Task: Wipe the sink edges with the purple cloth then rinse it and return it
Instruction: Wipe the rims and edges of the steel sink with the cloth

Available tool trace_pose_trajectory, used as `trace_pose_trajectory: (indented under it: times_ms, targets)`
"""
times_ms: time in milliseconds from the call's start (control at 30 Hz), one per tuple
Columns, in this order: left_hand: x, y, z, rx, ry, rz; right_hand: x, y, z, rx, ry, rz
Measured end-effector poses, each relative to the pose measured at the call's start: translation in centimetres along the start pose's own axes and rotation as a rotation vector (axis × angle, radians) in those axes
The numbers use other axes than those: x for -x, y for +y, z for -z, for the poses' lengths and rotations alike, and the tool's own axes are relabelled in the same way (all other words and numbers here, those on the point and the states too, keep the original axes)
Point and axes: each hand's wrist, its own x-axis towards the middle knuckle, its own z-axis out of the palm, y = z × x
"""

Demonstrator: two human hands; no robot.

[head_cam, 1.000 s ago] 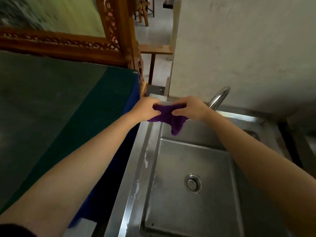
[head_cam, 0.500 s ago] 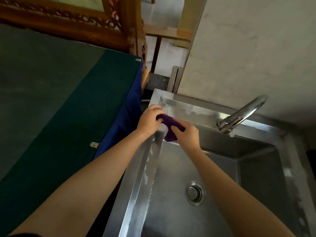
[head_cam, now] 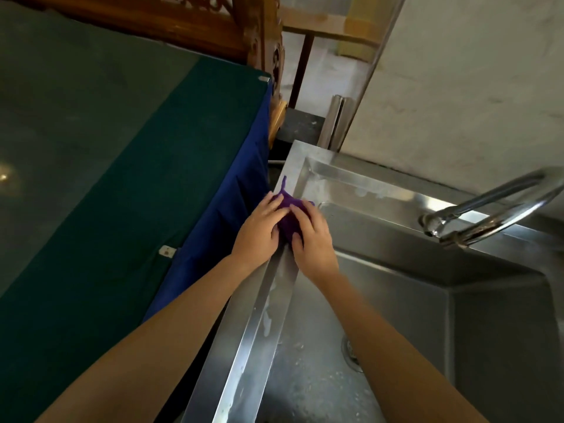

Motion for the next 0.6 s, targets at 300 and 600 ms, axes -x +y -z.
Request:
trace_pose_trajectory:
  times_ms: [300, 600]
  targets:
    - [2.9, -1.3, -2.2, -0.329, -0.049, 0.113, -0.5, 1.0, -1.7, 0.113, -0.116, -0.038]
    - [-1.0, -0.3, -3.0, -0.319, -0.072, 0.166, -6.0, 3.0, -0.8, 0.301, -0.13, -0.161]
